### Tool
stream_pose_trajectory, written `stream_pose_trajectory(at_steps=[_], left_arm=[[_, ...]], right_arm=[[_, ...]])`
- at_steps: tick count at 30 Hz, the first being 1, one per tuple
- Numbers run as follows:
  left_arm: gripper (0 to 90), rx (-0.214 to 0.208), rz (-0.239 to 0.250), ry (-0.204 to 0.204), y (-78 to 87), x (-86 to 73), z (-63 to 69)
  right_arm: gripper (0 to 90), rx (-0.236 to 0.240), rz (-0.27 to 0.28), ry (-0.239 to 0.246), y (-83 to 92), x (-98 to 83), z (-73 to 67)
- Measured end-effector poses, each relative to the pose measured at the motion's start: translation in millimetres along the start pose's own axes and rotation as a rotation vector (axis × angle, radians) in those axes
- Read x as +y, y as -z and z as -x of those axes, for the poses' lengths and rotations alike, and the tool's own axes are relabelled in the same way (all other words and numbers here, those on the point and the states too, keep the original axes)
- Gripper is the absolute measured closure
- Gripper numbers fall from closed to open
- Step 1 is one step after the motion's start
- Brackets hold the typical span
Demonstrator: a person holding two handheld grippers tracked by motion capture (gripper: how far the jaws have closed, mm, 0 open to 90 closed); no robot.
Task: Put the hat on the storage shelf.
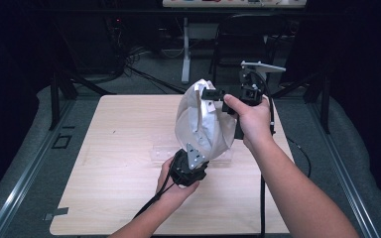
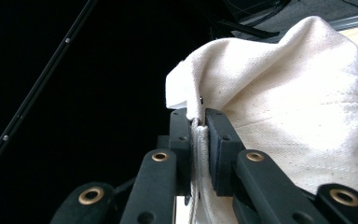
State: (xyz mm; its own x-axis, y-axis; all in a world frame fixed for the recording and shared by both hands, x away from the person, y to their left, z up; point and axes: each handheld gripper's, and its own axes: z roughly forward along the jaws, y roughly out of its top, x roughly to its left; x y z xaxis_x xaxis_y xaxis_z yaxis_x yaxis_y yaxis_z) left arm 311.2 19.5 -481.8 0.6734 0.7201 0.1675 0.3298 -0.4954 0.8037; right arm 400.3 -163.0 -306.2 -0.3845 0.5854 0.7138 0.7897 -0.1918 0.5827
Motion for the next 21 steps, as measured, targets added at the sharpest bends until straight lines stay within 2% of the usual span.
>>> stream_pose_trajectory(at_steps=[2,3,6,13,18,21], left_arm=[[61.6,0.014,-0.018,-0.011,0.3,-1.2,-3.1],[63.5,0.007,-0.019,-0.005,0.2,-2.1,-5.0],[66.4,-0.021,-0.016,0.004,1.7,-4.3,-11.6],[74.1,-0.006,0.000,-0.019,7.7,-9.3,-26.3],[77.7,-0.010,0.014,-0.018,11.6,-10.0,-33.9],[79.1,-0.030,0.033,0.001,13.3,-9.6,-39.4]], right_arm=[[81.6,-0.005,0.001,0.005,1.0,-0.6,-0.3],[81.6,-0.004,0.004,0.005,1.3,-0.7,-0.5],[81.6,-0.004,0.006,0.007,3.1,-0.3,-0.4],[81.5,-0.016,0.009,0.005,5.5,0.0,-0.1],[81.4,-0.021,0.010,0.011,6.2,0.8,-2.2],[81.5,-0.023,0.010,0.023,6.7,2.4,-5.8]])
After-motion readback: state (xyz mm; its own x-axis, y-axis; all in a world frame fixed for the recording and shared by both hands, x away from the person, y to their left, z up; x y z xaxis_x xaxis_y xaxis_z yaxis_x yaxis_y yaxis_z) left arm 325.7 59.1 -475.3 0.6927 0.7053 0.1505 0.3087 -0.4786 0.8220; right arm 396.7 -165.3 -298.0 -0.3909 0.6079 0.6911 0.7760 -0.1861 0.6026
